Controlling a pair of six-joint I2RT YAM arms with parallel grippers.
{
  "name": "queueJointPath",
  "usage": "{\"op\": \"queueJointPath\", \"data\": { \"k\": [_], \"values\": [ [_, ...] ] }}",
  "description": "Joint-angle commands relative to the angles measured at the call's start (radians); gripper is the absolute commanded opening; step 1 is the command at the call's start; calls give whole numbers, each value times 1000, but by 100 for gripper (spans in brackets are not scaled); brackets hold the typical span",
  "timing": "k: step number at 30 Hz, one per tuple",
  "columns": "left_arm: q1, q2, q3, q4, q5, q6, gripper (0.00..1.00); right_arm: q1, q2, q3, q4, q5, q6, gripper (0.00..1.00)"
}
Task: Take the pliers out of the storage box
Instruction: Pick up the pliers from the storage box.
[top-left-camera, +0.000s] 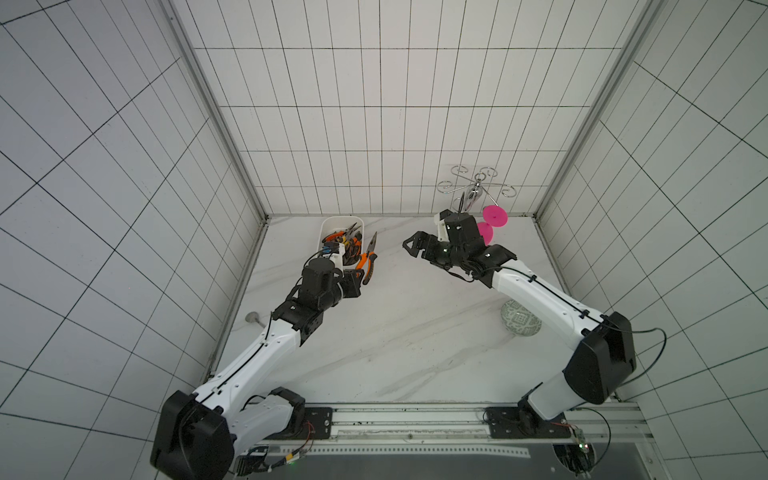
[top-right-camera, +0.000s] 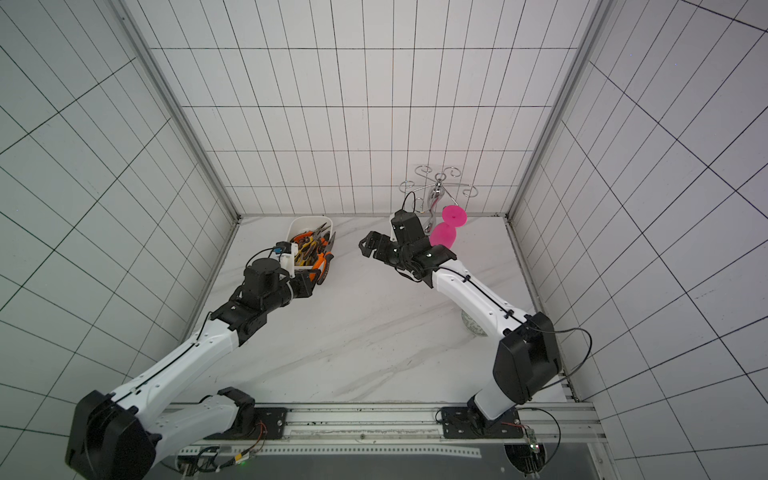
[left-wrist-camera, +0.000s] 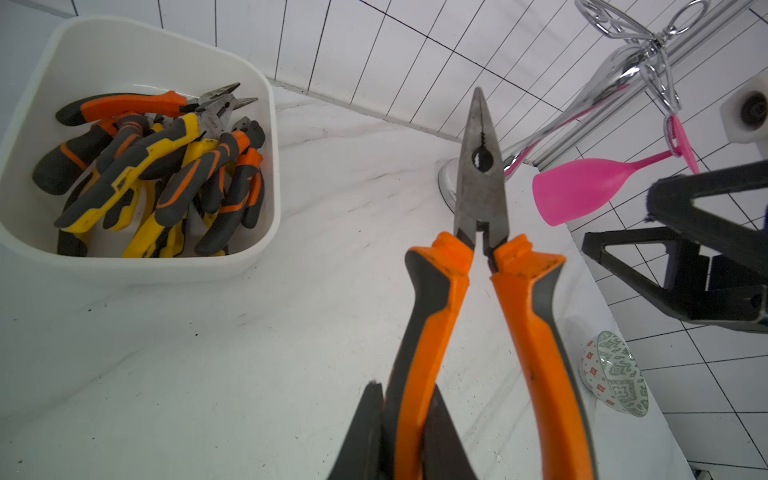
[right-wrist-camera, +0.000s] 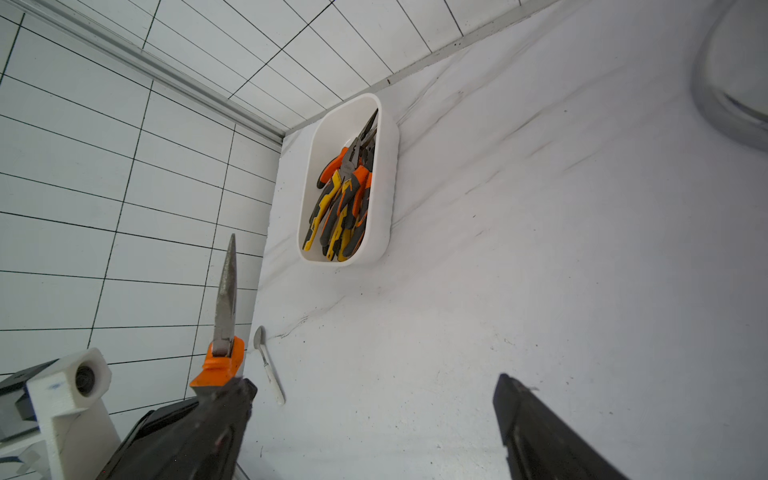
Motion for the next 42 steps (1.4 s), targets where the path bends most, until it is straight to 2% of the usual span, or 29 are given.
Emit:
{"op": "queueJointPath", "data": {
  "k": [1,5,13,20,23,25,28,30,37,42],
  "values": [
    [-19,-1,-4,126,-6,28,0,40,28,100,19,-16,15,92],
    [-38,13,2,138,-2,21,0,73,56,137,18,-48,11,88],
    [-57,39,17,151,24,36,0,98,145,217,-24,-102,18,61],
    [-71,92,55,149,53,67,0,98,199,281,-48,-121,8,53],
    [-71,100,60,156,60,77,0,98,202,292,-57,-124,-1,42],
    [-71,110,67,159,79,102,0,93,207,296,-65,-127,-3,41],
    [-72,117,67,176,107,121,0,84,207,285,-67,-130,9,49],
    [-71,121,61,196,120,122,0,74,208,280,-67,-141,16,48],
    [-75,136,58,210,154,135,0,58,204,265,-52,-143,29,28],
    [-75,142,53,209,170,154,3,47,192,253,-45,-147,27,7]
  ]
}}
